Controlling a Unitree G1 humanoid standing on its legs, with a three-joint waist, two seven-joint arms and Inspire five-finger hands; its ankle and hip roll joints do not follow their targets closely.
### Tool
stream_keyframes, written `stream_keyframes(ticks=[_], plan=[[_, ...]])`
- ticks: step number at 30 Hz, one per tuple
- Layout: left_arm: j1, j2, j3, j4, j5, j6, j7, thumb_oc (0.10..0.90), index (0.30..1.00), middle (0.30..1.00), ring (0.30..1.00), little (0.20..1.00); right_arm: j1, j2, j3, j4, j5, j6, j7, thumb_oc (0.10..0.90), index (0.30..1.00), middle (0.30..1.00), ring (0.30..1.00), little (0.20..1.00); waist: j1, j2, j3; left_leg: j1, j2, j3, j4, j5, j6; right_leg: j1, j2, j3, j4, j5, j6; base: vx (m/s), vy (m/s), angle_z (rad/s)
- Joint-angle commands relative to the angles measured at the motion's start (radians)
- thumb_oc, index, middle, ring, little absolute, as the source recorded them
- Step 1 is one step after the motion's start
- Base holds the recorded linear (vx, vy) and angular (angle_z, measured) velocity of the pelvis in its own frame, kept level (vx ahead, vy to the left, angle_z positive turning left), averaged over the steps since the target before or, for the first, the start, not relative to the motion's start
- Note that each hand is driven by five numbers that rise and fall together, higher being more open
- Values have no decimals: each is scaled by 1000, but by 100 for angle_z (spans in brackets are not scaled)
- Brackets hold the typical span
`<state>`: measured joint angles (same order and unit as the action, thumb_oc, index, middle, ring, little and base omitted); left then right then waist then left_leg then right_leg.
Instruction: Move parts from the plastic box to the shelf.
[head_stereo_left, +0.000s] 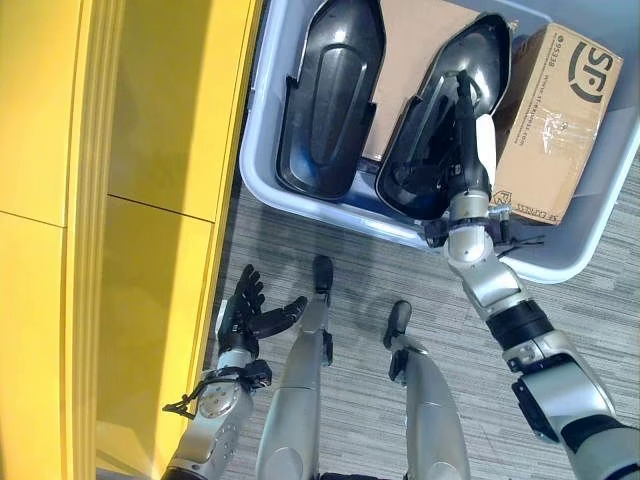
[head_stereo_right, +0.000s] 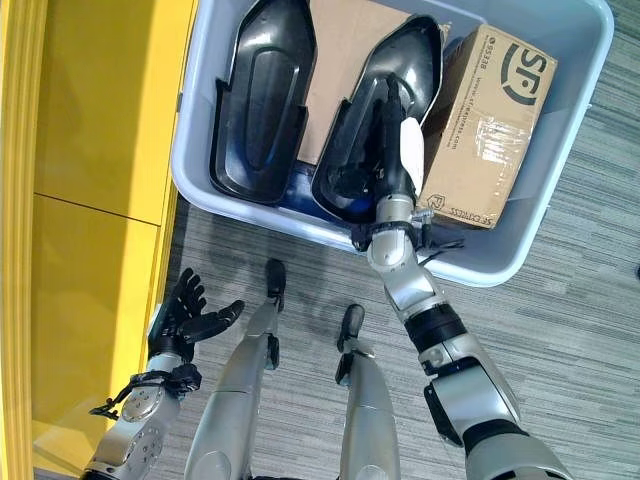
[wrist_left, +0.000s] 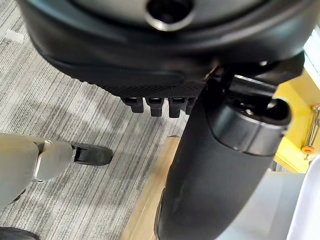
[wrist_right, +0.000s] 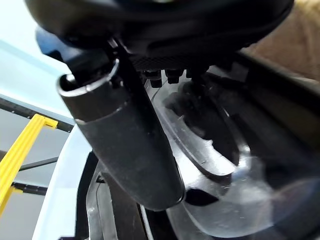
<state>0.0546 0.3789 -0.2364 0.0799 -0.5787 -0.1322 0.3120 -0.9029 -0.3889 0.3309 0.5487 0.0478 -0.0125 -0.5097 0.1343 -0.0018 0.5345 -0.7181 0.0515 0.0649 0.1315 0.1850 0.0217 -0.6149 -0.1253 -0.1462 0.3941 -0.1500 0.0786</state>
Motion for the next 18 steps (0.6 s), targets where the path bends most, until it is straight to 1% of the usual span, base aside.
stream_keyframes(ticks=[1,2,3,6,9,12,13,15,16,17,18], plan=[[55,50,-25,-83,5,-59,-23,900,1000,1000,1000,1000,-100,-57,-18,-17,39,-76,-9,900,1000,1000,1000,1000,34,16,-14,-62,61,31,121,-107,-62,163,-16,-25,-124,-10,5,0,0,0],[53,54,-26,-80,0,-63,-27,900,1000,1000,1000,1000,-139,-72,-5,34,55,-74,-3,900,1000,1000,1000,1000,39,17,-14,-63,60,28,119,-106,-62,164,-15,-25,-126,-10,5,0,0,0],[53,54,-26,-80,0,-63,-27,900,1000,1000,1000,1000,-139,-72,-5,34,55,-74,-3,900,1000,1000,1000,1000,39,17,-14,-63,60,28,119,-106,-62,164,-15,-25,-126,-10,5,0,0,0],[51,61,-34,-81,-10,-65,-34,900,1000,1000,1000,1000,-211,-102,16,135,81,-67,7,900,1000,1000,1000,1000,49,21,-14,-67,58,25,120,-105,-63,164,-15,-28,-123,-13,6,0,0,0],[45,64,-41,-78,-14,-70,-38,900,1000,1000,1000,1000,-263,-136,65,244,72,-48,36,900,1000,1000,1000,1000,57,20,-14,-68,56,21,123,-107,-63,166,-13,-31,-124,-14,8,10,4,5],[42,64,-42,-77,-15,-73,-45,900,1000,1000,1000,1000,-295,-156,111,317,55,-32,68,900,1000,1000,1000,1000,61,20,-14,-71,56,18,126,-107,-63,164,-13,-34,-122,-13,9,4,1,2],[41,65,-42,-77,-20,-79,-50,900,1000,1000,1000,1000,-314,-165,137,371,43,-24,92,900,1000,1000,1000,1000,64,20,-14,-71,56,16,126,-107,-64,164,-13,-36,-121,-13,9,6,-3,5],[44,72,-42,-79,-24,-84,-58,900,1000,1000,1000,1000,-365,-199,226,464,-38,-4,136,900,1000,1000,1000,1000,71,20,-14,-78,57,13,132,-107,-64,161,-13,-42,-118,-11,11,0,2,5],[42,73,-41,-78,-24,-85,-58,900,1000,1000,1000,1000,-371,-207,255,466,-64,-1,146,900,1000,1000,1000,1000,71,20,-14,-79,57,12,133,-106,-64,159,-12,-43,-116,-11,11,-4,14,7],[44,74,-40,-83,-22,-87,-61,900,1000,1000,1000,1000,-380,-223,299,471,-118,5,163,900,1000,1000,1000,1000,70,18,-14,-79,57,11,131,-104,-65,157,-11,-43,-116,-11,12,-1,14,7],[44,73,-40,-83,-22,-87,-61,900,1000,1000,1000,1000,-381,-223,299,472,-118,4,163,900,1000,1000,1000,1000,69,19,-14,-79,57,11,130,-104,-65,157,-11,-43,-116,-11,12,-3,13,8]])
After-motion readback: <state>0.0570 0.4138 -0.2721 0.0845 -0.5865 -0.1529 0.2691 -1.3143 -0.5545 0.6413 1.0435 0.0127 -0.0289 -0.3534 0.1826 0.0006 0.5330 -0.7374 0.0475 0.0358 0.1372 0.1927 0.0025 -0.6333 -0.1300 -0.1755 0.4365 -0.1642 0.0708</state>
